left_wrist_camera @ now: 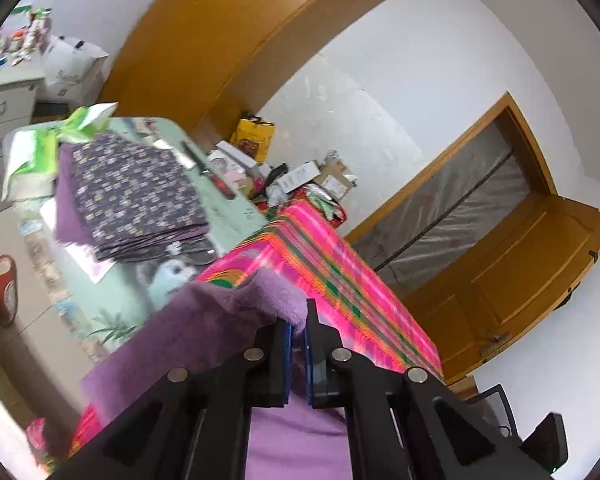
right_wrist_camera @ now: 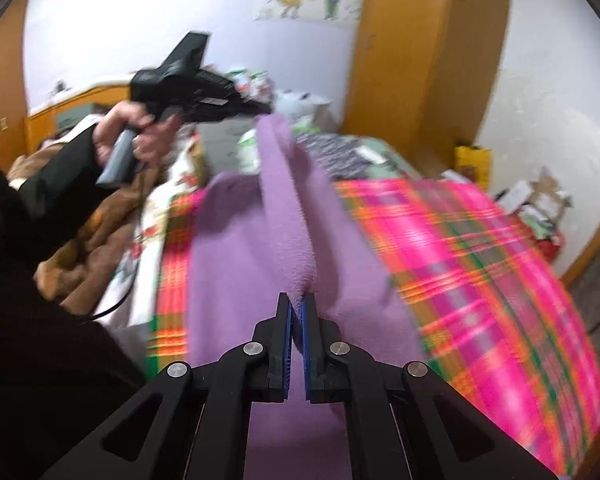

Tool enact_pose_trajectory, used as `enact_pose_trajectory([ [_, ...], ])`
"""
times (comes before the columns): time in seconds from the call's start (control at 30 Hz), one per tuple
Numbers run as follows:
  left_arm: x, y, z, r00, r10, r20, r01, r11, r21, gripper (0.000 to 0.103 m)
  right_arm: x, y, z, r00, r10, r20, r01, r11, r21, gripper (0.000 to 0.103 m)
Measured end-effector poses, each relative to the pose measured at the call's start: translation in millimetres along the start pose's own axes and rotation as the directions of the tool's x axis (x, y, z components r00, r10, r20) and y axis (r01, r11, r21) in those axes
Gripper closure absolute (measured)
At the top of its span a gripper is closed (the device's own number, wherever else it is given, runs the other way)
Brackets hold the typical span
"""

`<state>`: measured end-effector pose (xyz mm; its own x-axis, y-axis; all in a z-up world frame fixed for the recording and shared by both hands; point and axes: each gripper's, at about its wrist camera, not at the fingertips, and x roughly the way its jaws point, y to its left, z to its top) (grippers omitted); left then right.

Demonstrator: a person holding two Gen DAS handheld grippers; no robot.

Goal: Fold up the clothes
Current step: 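Lift the pants crease with the right tool and fold it over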

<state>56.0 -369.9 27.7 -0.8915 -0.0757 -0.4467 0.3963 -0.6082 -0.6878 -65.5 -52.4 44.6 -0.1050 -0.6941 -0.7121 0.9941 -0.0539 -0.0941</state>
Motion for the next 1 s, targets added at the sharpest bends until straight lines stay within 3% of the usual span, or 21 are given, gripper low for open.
enact_pose_trajectory([
  [0.1, -1.7, 31.9, -16.3, 0.998, 0.048, -0.038, -0.05, 0.998, -0.046, 0.098, 32.0, 17.4, -11.7, 0.996, 0.07, -0.064, -0.069, 0.997, 0.016, 0.099],
  [0.3, 12.6, 82.8, -40.9, 0.987, 0.101, -0.126, -0.117, 0.986, -0.122, 0.098, 83.3, 21.8, -33.9, 0.977, 0.139, -0.159, -0.126, 0.988, 0.091, 0.099],
  [0.53, -4.6, 73.9, -35.0, 0.995, 0.064, -0.077, -0.07, 0.995, -0.076, 0.098, 66.5, 22.8, -22.1, 0.984, 0.13, -0.12, -0.121, 0.989, 0.082, 0.099],
  [0.73, 2.8, 93.1, -45.3, 0.989, 0.079, -0.126, -0.093, 0.989, -0.112, 0.098, 81.5, 26.6, -34.7, 0.975, 0.15, -0.163, -0.133, 0.985, 0.111, 0.098],
  [1.0, -12.1, 89.5, -38.7, 0.995, 0.063, -0.08, -0.069, 0.995, -0.076, 0.098, 70.6, 26.1, -27.6, 0.981, 0.161, -0.111, -0.149, 0.983, 0.11, 0.099],
])
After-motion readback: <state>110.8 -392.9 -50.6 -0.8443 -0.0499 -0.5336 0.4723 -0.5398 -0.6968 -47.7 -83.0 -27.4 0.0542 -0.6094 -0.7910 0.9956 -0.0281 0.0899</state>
